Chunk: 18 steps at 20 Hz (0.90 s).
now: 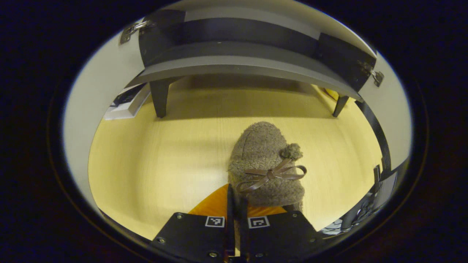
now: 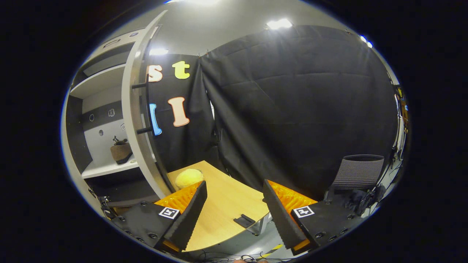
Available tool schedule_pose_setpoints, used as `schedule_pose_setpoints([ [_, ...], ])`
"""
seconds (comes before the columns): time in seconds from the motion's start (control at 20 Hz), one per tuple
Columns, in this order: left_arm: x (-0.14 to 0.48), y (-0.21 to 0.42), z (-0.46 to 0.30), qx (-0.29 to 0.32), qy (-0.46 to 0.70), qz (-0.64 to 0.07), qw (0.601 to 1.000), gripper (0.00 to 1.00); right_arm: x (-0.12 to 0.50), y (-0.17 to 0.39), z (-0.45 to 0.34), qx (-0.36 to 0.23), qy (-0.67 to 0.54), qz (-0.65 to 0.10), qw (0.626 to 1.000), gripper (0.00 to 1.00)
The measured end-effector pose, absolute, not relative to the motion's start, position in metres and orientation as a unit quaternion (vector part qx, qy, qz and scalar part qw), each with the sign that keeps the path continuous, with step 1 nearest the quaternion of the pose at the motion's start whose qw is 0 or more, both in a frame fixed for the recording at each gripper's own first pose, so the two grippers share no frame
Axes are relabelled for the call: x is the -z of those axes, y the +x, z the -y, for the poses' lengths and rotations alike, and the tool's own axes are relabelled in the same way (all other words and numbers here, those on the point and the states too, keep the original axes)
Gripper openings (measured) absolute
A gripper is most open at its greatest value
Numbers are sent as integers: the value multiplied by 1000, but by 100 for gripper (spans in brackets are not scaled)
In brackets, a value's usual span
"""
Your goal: Grab one shoe with the right hand and put it into the shoe cabinet, grab the other shoe with the left hand and put it into the shoe cabinet; then close the right door with the right hand and the left door with the left hand.
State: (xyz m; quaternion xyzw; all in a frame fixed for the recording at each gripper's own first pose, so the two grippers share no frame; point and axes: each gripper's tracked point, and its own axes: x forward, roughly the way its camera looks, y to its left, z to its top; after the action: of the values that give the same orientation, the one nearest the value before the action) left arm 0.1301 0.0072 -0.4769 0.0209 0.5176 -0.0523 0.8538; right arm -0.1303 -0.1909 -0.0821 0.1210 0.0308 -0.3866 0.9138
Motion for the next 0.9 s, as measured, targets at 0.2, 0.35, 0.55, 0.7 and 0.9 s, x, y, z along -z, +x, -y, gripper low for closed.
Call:
schedule_pose_setpoints([
  [0.2, 471, 123, 0, 40, -17, -536, 843, 2, 74, -116, 217, 369, 116, -25, 922, 97],
  [0.35, 464, 129, -4, 29, -15, -531, 847, 2, 70, -102, 239, 356, 112, -20, 928, 97],
  [0.55, 469, 135, -5, 16, 1, -506, 862, 2, 73, -83, 270, 336, 109, -13, 935, 97],
  [0.7, 463, 139, -6, 8, -7, -480, 877, 2, 85, -66, 289, 318, 106, -19, 942, 97],
  [0.9, 467, 151, -7, 11, 5, -428, 904, 2, 83, -40, 304, 289, 114, -10, 951, 97],
])
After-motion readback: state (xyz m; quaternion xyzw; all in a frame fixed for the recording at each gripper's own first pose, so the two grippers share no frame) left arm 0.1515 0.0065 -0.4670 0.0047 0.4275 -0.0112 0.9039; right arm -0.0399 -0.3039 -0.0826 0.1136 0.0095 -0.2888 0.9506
